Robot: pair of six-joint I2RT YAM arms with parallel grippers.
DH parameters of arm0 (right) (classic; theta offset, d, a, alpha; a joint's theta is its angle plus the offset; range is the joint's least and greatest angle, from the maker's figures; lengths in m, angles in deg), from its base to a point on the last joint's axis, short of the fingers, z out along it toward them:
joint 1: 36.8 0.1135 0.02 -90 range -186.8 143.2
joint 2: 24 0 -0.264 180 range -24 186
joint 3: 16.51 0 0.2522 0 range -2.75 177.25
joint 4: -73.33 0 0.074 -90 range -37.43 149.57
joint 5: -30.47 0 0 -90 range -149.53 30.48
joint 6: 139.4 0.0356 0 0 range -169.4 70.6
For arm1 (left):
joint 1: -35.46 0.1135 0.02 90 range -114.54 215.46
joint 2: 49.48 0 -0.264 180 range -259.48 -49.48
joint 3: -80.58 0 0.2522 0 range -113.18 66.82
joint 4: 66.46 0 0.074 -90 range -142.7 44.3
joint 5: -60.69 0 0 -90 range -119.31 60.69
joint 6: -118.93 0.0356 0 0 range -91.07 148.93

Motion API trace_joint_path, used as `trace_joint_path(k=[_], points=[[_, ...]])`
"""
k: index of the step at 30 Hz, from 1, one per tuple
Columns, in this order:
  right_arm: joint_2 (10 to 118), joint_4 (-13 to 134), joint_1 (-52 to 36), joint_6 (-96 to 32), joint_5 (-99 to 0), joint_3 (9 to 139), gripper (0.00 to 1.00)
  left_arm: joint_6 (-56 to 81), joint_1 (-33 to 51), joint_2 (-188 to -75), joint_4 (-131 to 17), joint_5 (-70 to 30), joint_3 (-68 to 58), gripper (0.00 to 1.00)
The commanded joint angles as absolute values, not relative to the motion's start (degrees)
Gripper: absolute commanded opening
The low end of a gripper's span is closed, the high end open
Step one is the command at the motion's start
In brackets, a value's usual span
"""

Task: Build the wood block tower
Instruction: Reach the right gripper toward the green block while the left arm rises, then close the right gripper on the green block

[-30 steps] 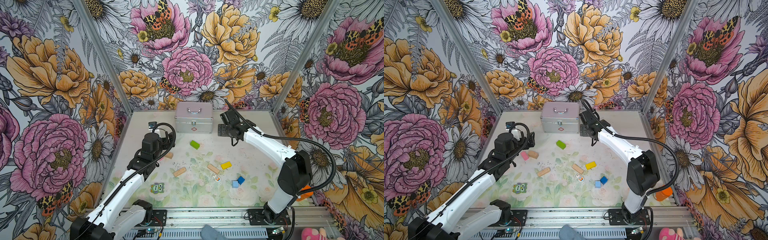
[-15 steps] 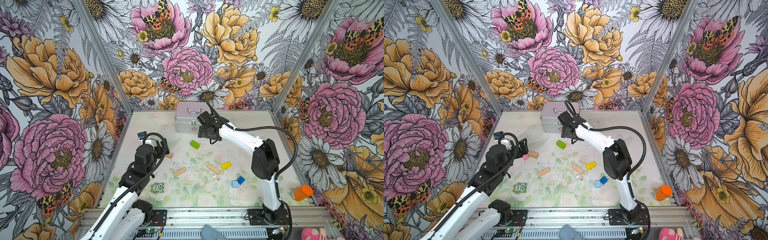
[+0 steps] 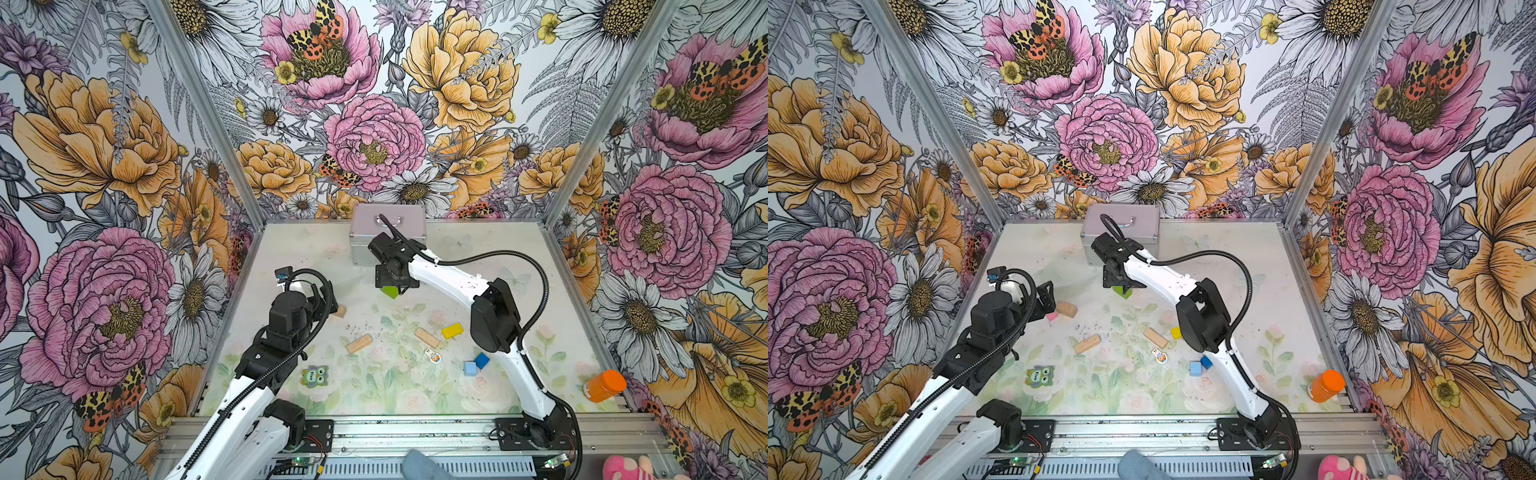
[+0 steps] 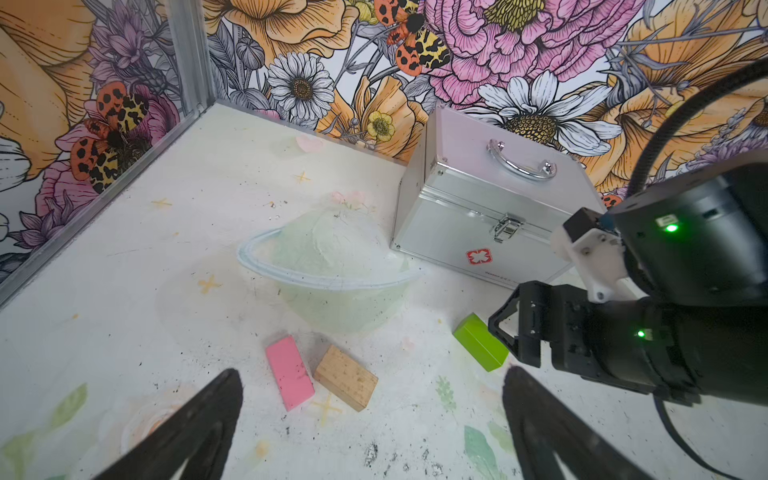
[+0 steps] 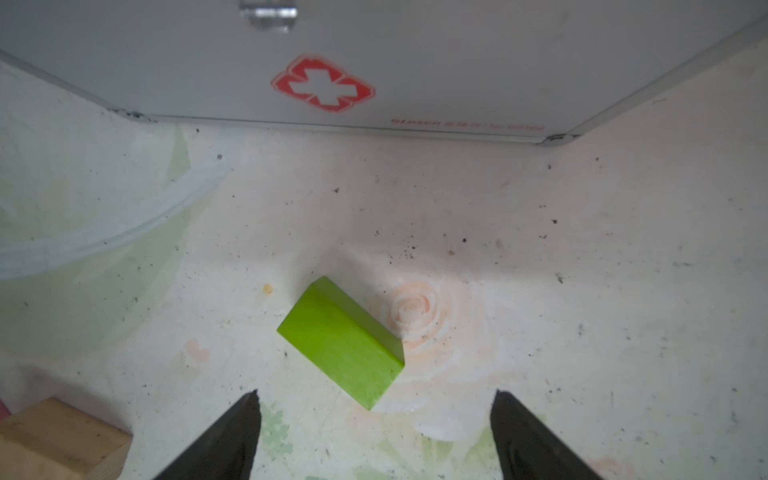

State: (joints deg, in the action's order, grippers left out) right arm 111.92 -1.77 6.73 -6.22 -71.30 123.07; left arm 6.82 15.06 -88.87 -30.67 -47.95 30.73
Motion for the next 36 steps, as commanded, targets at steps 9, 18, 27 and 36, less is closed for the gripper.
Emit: trace_joint_path(k=[9,18,27,36], points=[[116.22,-2.48,7.26,-24.05,-71.16,130.33,0.9,11.31,14.83,-88.46,-29.87,-46.89,28.68,0.99],[118.71,-2.44,7.21,-29.08,-67.38,131.55,0.81,11.48,15.34,-87.15,-29.76,-48.71,29.42,0.99],[119.59,-2.5,7.05,-30.69,-66.47,131.58,0.81,11.26,16.19,-87.08,-30.24,-48.83,29.85,0.99],[121.1,-2.48,6.76,-31.0,-66.86,131.46,0.72,10.69,17.15,-87.35,-30.37,-48.74,29.82,0.99]])
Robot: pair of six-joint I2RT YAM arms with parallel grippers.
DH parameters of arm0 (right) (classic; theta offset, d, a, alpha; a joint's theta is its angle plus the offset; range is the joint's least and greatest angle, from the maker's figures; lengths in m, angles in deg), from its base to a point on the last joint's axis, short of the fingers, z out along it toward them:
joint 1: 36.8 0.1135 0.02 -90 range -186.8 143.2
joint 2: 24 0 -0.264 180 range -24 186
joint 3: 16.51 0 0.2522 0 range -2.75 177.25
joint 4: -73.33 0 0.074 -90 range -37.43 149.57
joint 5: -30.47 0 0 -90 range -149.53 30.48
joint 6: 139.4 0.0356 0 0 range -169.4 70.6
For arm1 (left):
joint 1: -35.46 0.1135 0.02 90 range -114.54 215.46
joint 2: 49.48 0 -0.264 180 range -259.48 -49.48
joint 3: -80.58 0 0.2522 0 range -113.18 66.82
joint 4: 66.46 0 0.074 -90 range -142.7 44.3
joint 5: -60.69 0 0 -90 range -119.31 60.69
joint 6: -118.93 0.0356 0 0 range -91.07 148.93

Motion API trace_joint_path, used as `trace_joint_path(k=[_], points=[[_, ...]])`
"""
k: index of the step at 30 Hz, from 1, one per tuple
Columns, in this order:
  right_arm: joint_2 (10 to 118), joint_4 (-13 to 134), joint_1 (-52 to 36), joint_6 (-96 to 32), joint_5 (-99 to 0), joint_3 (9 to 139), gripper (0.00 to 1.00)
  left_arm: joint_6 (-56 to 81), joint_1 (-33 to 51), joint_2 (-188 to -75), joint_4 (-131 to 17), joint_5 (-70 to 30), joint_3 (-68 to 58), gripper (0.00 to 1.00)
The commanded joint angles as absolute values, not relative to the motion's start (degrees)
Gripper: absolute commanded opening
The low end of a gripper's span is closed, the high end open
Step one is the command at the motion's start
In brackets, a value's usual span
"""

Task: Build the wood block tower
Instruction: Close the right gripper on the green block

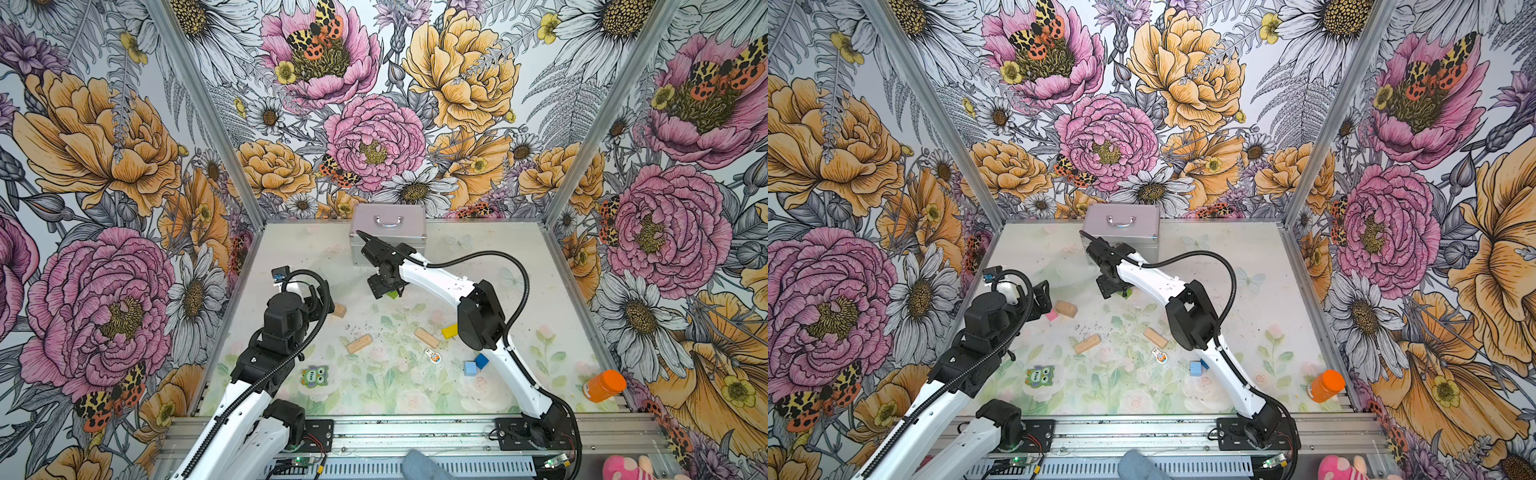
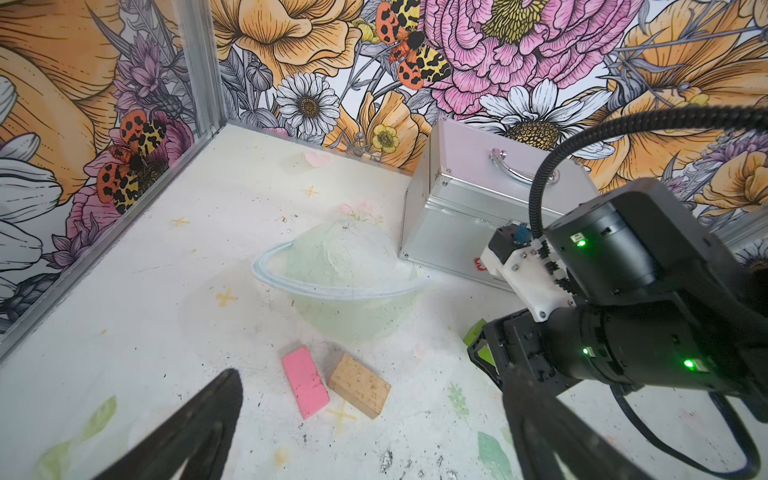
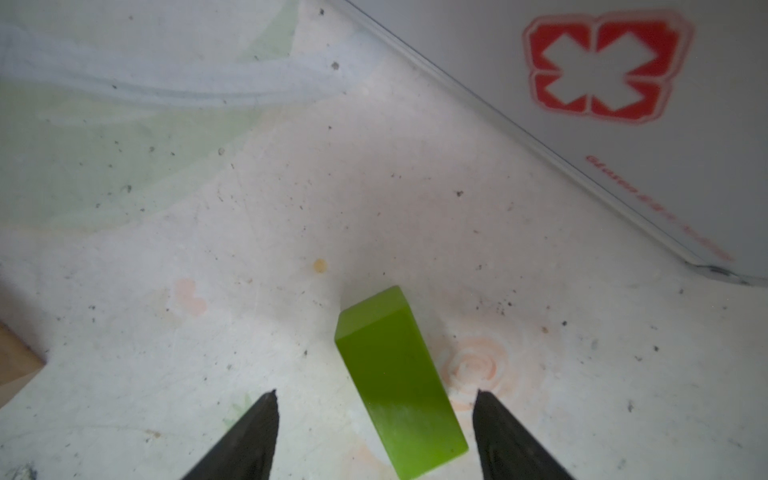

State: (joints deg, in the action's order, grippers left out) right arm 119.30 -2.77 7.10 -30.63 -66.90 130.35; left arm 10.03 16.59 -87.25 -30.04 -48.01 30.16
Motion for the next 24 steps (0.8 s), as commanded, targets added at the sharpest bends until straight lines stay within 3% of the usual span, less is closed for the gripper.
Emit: trace_joint_path(k=[1,9,17,24], points=[[121.13,-2.48,6.79,-31.09,-66.84,131.48,0.71,10.73,17.21,-87.39,-30.39,-48.74,29.82,0.99],[122.19,-2.48,6.51,-31.46,-66.96,131.55,0.64,10.73,17.44,-88.24,-30.45,-48.39,29.3,0.99],[121.85,-2.91,6.18,-31.6,-67.09,131.08,0.42,11.14,17.48,-89.28,-30.65,-48.13,28.22,0.99],[116.44,-2.92,5.74,-30.6,-69.22,125.5,0.36,11.65,17.53,-90.87,-32.15,-46.72,27.3,0.99]])
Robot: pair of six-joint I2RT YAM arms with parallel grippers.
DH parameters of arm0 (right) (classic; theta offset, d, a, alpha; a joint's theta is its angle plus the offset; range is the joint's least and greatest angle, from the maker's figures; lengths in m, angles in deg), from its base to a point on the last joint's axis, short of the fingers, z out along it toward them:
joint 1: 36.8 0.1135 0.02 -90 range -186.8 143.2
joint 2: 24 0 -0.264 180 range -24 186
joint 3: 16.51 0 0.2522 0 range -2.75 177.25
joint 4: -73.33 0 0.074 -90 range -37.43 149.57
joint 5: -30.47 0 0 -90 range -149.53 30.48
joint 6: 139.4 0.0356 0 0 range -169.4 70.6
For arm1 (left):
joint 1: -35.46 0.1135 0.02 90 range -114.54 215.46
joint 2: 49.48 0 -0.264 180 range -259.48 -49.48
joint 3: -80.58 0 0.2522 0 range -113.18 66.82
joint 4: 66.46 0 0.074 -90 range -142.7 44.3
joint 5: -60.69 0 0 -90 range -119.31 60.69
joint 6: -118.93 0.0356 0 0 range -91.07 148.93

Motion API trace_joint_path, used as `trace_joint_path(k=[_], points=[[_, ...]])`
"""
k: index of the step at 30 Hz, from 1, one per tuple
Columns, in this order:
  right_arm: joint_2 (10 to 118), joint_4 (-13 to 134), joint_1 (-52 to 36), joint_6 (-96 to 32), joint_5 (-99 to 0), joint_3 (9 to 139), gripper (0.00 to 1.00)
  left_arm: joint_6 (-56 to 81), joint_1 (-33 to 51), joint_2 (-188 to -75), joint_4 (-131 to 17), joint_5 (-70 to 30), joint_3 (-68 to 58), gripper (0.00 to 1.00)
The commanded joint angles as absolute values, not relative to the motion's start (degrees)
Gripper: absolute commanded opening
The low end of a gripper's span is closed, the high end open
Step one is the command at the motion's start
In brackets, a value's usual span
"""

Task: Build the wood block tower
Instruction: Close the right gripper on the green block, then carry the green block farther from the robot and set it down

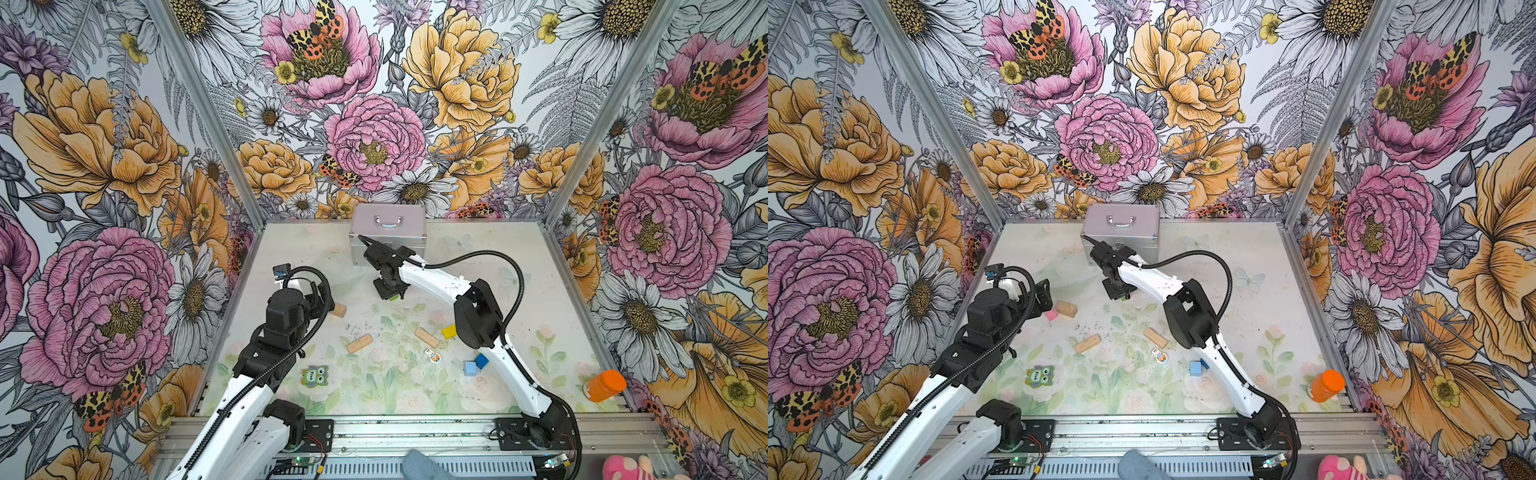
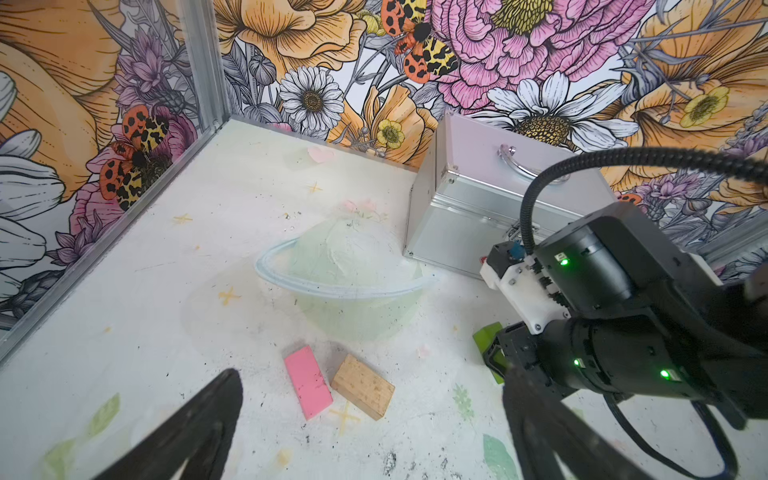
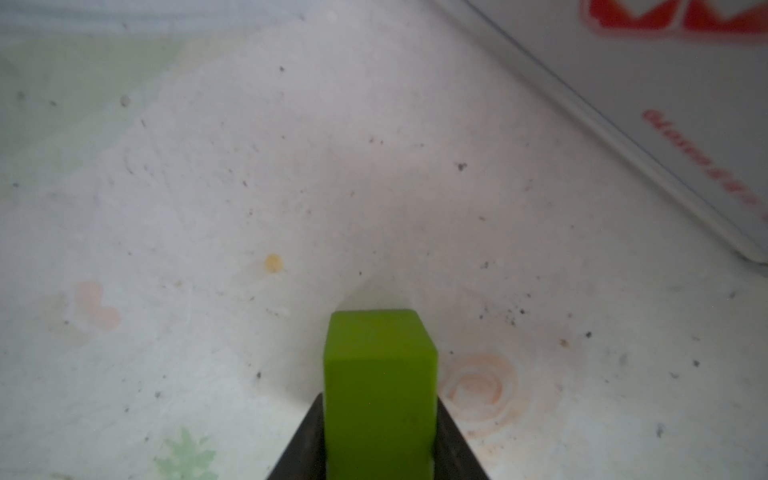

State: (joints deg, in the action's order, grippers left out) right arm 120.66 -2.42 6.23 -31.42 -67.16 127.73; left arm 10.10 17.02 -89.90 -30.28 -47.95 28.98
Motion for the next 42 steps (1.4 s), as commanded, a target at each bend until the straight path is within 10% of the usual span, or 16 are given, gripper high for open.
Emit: trace_joint_path(k=[1,42], points=[[115.37,-2.92,5.59,-30.21,-70.19,124.27,0.36,11.7,17.56,-91.55,-32.71,-46.3,27.13,0.99],[90.06,11.46,-16.27,-30.58,-67.09,82.43,0.33,11.56,5.45,-111.84,-46.48,-48.42,16.02,0.99]])
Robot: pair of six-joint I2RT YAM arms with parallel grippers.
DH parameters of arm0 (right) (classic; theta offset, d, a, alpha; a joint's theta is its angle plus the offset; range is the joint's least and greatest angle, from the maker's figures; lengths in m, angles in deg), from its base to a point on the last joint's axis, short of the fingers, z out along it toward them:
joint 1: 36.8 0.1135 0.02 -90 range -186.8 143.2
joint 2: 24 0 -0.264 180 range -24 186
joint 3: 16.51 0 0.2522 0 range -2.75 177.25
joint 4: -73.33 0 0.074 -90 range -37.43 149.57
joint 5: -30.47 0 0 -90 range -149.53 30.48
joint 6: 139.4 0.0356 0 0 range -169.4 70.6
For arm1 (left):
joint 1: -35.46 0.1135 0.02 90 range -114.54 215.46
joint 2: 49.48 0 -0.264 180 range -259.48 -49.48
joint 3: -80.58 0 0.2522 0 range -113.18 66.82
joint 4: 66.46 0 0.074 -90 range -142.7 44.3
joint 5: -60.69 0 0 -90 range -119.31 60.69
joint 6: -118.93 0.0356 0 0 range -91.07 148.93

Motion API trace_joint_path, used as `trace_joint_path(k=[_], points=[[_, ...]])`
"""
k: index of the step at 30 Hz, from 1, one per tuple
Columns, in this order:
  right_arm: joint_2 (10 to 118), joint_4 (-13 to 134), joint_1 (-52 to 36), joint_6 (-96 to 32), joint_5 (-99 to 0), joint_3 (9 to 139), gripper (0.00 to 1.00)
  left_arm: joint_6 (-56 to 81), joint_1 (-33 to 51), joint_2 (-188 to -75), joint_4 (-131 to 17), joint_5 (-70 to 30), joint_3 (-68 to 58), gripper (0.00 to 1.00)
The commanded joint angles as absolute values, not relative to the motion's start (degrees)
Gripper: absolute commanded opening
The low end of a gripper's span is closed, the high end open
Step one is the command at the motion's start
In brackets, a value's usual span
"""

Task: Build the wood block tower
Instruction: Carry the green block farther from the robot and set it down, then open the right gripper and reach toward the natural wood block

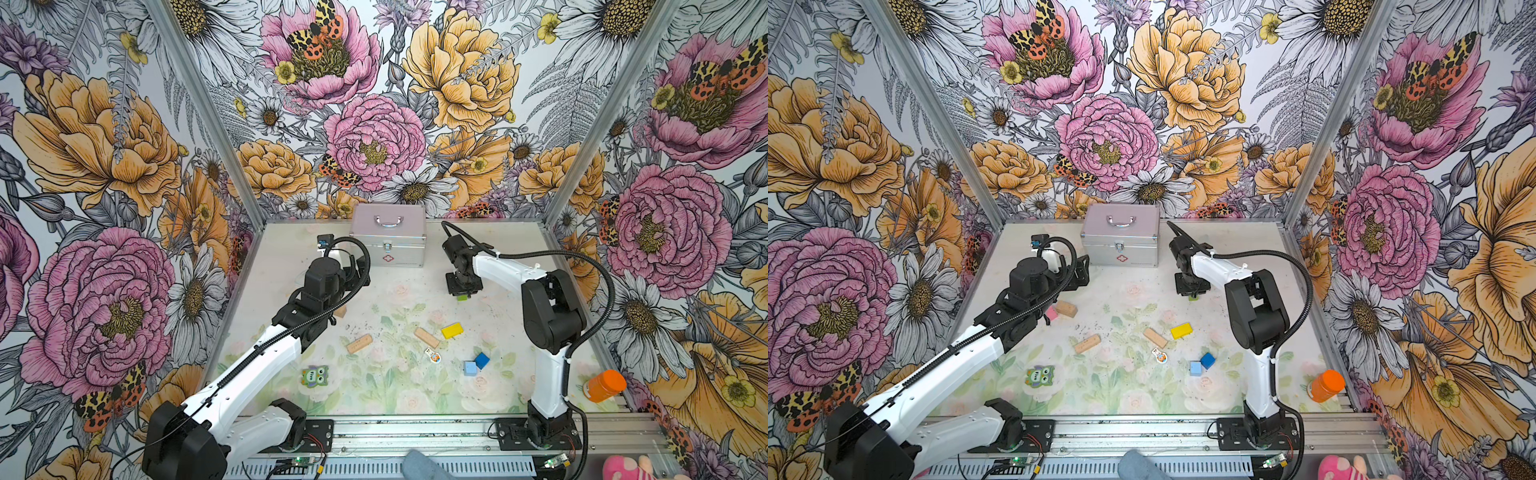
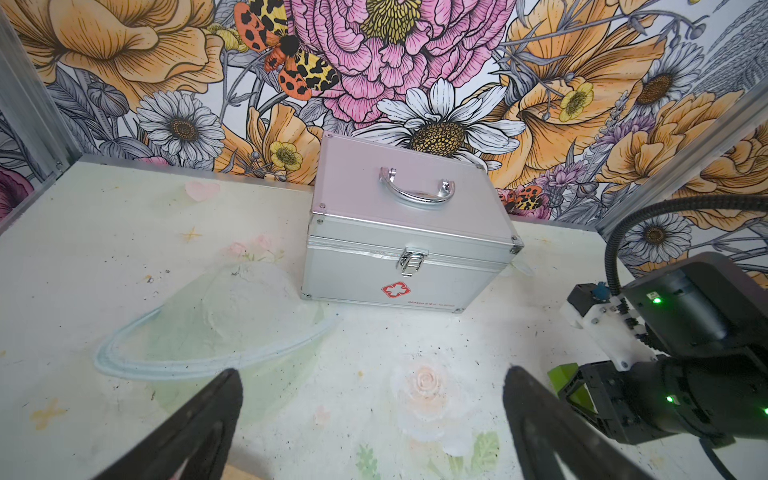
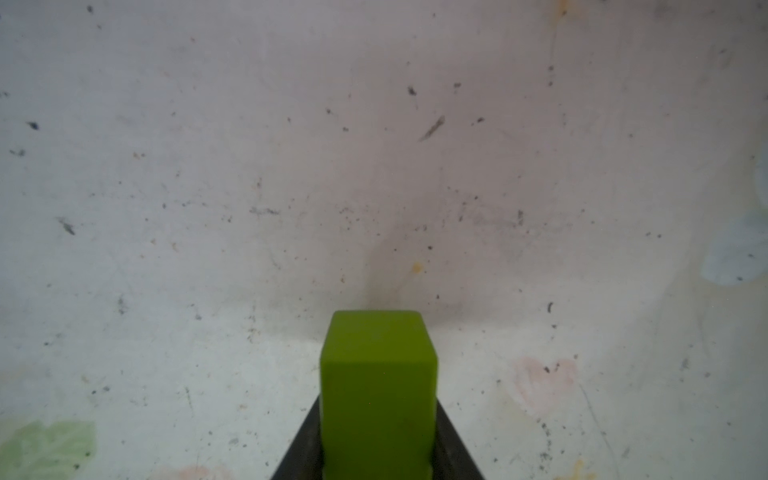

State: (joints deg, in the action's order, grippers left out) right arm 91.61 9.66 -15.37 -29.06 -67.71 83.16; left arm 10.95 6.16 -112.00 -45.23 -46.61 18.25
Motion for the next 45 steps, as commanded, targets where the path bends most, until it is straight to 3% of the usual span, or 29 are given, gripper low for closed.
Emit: trace_joint_path(k=[1,12,21,29,37,45], points=[[90.23,11.71,-16.76,-30.78,-66.84,82.3,0.33,11.7,5.23,-111.75,-46.4,-48.49,15.87,0.99],[91.93,12.93,-20.16,-34.05,-66.29,82.06,0.36,12.48,5.06,-112.07,-45.27,-49.92,14.4,0.99],[92.66,12.82,-20.4,-35.24,-65.53,81.9,0.5,12.5,4.97,-113.29,-44.66,-50.14,13.25,0.99],[84.61,9.98,-19.9,-35.17,-63.5,82.86,0.6,12.54,4.79,-112.43,-43.32,-51.48,13.07,0.99],[80.28,8.48,-15.48,-34.15,-59.53,88.0,0.63,7.99,4.76,-108.85,-36.99,-54.01,16.17,0.99],[87.62,5.09,-8.17,-35.05,-55.71,101.6,0.66,5.47,5.03,-99.25,-31.81,-49.99,22.19,0.99]])
